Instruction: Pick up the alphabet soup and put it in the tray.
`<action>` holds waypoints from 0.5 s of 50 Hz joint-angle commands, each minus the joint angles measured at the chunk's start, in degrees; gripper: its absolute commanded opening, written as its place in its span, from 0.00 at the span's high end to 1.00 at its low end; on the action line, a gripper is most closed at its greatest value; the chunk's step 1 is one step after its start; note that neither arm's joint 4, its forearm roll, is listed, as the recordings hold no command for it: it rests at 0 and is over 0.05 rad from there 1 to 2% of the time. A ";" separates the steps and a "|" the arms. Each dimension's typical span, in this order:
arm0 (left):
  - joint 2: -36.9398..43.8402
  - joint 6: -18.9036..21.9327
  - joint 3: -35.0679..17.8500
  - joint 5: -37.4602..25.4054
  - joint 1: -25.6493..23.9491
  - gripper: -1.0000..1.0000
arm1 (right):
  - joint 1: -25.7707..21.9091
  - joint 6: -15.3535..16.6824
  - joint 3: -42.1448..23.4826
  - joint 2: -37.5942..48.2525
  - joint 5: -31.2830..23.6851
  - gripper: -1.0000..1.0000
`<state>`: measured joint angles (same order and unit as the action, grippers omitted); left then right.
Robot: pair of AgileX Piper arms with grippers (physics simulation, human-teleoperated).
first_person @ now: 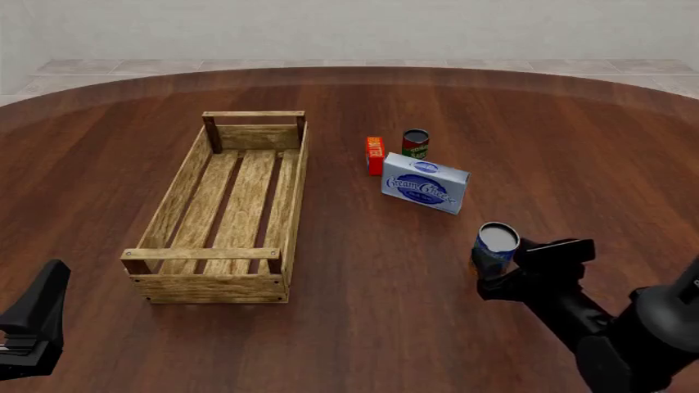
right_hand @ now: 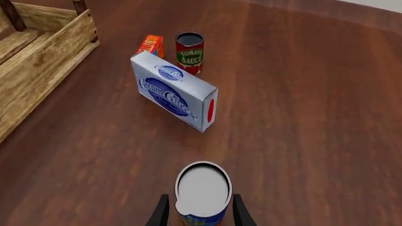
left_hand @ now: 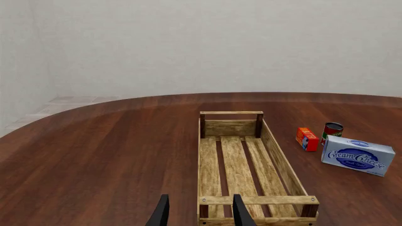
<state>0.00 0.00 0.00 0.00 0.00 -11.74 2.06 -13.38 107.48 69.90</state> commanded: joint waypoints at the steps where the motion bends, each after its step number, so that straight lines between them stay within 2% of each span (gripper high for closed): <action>1: 0.00 0.00 0.00 0.00 0.00 0.00 | -0.03 -0.17 -0.85 1.34 0.00 0.00; 22: 0.00 0.00 0.00 0.00 0.00 0.00 | -1.01 0.22 -3.24 4.23 0.00 0.00; 23: 0.00 0.00 0.00 0.00 0.00 0.00 | -1.08 -0.27 -2.29 2.26 0.00 1.00; 25: 0.00 0.00 0.00 0.00 0.00 0.00 | -1.58 -0.59 -2.69 3.12 0.00 1.00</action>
<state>0.00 0.00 0.00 0.00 0.00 -12.46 2.33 -15.78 110.45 69.87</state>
